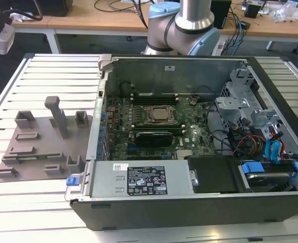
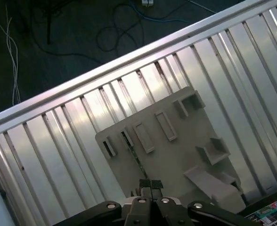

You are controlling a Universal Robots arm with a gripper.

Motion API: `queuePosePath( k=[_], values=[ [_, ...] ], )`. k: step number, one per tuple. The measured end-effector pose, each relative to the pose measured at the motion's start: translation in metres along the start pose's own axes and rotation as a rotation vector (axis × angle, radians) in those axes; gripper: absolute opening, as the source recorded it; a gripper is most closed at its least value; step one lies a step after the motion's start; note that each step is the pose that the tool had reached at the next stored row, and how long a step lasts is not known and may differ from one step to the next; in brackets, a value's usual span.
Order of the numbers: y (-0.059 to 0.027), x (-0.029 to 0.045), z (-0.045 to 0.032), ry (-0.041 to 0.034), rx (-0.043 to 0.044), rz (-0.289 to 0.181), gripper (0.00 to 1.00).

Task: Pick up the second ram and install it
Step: 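Pick up the second ram and move it above second insertion slot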

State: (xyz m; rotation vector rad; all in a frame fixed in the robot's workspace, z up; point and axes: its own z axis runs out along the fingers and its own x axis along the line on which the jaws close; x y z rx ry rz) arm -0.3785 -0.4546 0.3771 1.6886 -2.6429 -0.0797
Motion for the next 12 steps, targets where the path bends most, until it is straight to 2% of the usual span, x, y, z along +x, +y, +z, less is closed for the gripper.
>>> queuePosePath(
  k=[2,4,6,12],
  values=[
    [0.0000,0.0000,0.0000,0.0011,-0.0005,-0.024,0.10],
    [0.0000,0.0000,0.0000,0.0031,-0.0017,-0.069,0.10],
    [0.0000,0.0000,0.0000,0.0040,-0.0021,-0.089,0.10],
    [0.0000,0.0000,0.0000,0.0095,-0.0050,-0.209,0.10]
  ],
)
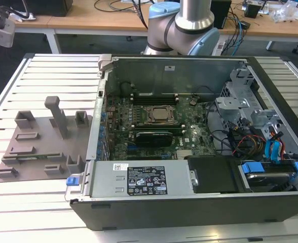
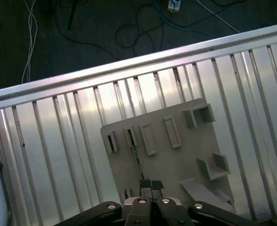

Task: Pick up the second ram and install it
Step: 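Pick up the second ram and move it above second insertion slot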

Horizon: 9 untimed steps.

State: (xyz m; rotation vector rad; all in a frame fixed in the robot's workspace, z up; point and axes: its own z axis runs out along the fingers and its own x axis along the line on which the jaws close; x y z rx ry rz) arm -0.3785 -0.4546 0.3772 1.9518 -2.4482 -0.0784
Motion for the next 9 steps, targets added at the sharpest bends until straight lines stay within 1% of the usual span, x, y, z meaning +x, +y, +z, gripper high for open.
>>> queuePosePath(
  k=[1,5,9],
  values=[
    [0.0000,0.0000,0.0000,0.0009,-0.0004,-0.021,0.10],
    [0.0000,0.0000,0.0000,0.0028,-0.0015,-0.063,0.10],
    [0.0000,0.0000,0.0000,0.0066,-0.0034,-0.146,0.10]
  ],
)
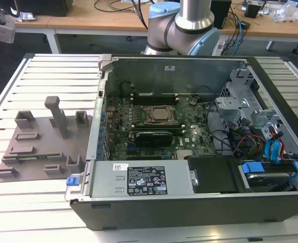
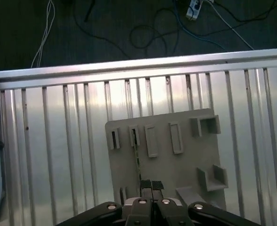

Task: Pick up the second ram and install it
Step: 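Pick up the second ram and move it above second insertion slot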

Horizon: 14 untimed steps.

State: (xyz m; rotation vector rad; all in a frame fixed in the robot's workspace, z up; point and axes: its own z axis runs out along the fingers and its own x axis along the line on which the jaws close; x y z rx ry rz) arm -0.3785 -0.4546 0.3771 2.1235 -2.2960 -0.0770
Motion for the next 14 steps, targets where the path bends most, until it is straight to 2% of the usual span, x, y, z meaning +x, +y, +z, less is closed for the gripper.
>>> queuePosePath(
  k=[3,5,11,12,13,14],
  values=[
    [0.0000,0.0000,0.0000,0.0026,-0.0014,-0.057,0.10],
    [0.0000,0.0000,0.0001,0.0034,-0.0018,-0.076,0.10],
    [-0.0003,-0.0001,0.0000,0.0037,-0.0020,-0.082,0.11],
    [-0.0003,-0.0001,0.0000,0.0037,-0.0020,-0.082,0.16],
    [-0.0003,-0.0001,0.0001,0.0037,-0.0019,-0.082,0.16],
    [-0.0003,-0.0001,0.0000,0.0037,-0.0019,-0.082,0.23]
  ],
)
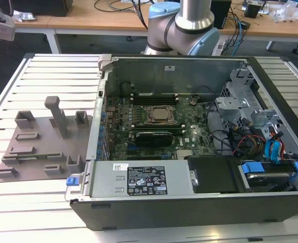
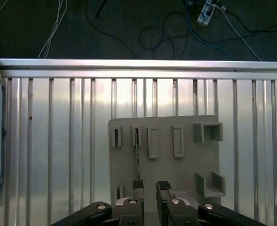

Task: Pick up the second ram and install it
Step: 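Pick up the second ram and move it above second insertion slot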

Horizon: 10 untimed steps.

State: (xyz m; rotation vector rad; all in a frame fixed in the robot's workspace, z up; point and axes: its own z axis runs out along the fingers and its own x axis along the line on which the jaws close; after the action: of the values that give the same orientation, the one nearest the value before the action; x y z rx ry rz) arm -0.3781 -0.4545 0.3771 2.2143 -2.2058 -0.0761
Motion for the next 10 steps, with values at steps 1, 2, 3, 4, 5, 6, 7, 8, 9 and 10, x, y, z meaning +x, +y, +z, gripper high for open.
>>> queuePosePath(
  k=[1,2,3,4,5,6,7,8,9,10],
  values=[
    [0.0000,0.0000,0.0000,0.0000,-0.0001,0.000,0.23],
    [-0.0001,0.0000,0.0000,0.0000,0.0000,0.000,0.30],
    [-0.0001,0.0000,0.0000,0.0000,0.0000,0.000,0.30],
    [-0.0001,0.0000,0.0000,0.0000,0.0000,0.000,0.30],
    [-0.0002,0.0000,0.0000,0.0001,0.0000,0.000,0.30],
    [-0.0002,0.0000,0.0000,0.0000,-0.0001,0.000,0.30],
    [-0.0003,0.0000,0.0010,0.0000,0.0000,0.000,0.30],
    [-0.0013,0.0002,0.0035,0.0001,-0.0002,0.000,0.30],
    [-0.0026,0.0002,0.0074,0.0000,-0.0005,0.000,0.30],
    [-0.0032,0.0003,0.0123,0.0000,-0.0007,0.000,0.30]
  ],
)
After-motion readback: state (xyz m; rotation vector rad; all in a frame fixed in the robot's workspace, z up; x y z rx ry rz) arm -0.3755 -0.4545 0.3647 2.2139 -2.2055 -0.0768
